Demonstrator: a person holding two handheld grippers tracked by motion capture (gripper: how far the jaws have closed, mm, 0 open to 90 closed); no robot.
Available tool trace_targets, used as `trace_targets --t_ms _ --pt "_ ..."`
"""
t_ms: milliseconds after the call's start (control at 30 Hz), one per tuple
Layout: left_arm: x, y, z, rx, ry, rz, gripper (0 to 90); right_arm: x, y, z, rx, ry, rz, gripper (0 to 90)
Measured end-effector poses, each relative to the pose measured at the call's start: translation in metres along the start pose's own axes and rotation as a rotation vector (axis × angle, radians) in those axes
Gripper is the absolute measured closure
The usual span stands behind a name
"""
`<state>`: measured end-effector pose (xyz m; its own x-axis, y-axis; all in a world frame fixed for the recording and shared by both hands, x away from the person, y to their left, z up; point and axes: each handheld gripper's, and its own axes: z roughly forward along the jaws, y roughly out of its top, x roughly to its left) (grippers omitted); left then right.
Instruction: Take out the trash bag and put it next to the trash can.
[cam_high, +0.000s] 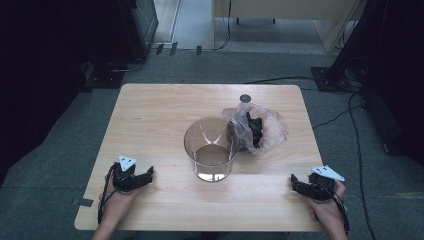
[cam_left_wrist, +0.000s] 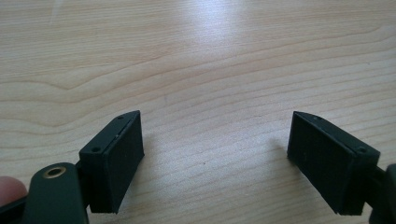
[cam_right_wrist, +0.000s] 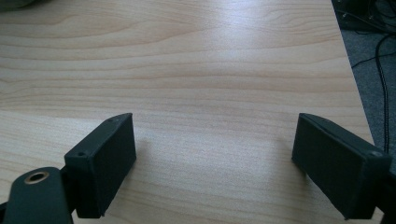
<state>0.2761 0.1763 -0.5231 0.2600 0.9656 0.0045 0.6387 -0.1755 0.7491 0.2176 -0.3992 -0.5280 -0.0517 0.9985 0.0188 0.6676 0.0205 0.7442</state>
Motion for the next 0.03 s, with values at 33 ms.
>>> trace_targets --t_ms 33 --pt "0.0001 0.0000 0.0000 0.000 -0.001 0.001 17.7 0.0000 0.0000 0.0000 0.000 0.000 0.000 13.4"
